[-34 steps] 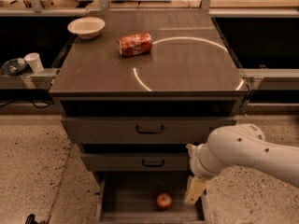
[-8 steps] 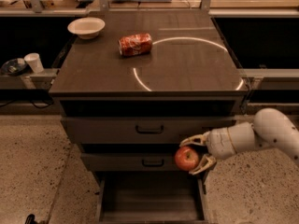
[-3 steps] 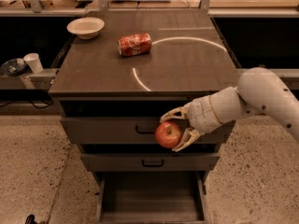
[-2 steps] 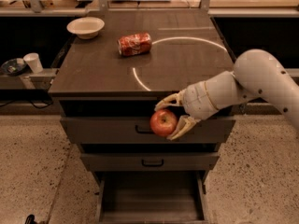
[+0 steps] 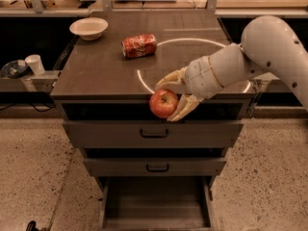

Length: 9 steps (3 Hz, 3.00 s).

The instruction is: Pick apple from bottom drawer and place on counter

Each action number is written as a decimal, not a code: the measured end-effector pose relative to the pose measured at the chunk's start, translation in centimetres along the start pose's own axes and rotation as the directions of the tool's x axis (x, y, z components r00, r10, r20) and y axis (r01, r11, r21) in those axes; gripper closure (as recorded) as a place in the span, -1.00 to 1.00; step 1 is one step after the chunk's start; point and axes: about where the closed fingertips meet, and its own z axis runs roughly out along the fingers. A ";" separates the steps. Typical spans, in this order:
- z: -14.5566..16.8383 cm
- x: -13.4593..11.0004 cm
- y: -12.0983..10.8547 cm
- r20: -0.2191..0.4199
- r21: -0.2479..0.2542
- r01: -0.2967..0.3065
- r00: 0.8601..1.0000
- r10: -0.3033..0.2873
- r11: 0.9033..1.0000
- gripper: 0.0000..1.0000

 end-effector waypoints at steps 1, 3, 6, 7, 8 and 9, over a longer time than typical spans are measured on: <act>-1.0 -0.3 -2.5 0.008 0.022 -0.041 0.999 0.041 0.999 1.00; -1.8 2.2 -7.7 0.071 0.131 -0.219 0.975 0.211 0.967 1.00; -1.0 7.6 -12.3 -0.140 0.136 -0.463 0.866 0.480 0.876 0.06; -0.4 8.9 -12.0 -0.103 0.077 -0.523 0.843 0.529 0.849 -0.56; -0.4 8.9 -12.0 -0.103 0.078 -0.523 0.843 0.528 0.849 -0.98; -1.3 8.2 -12.0 -0.088 0.103 -0.510 0.850 0.519 0.854 -1.00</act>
Offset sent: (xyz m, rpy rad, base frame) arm 0.0770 -0.0183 0.0417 0.1880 0.1363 -0.2209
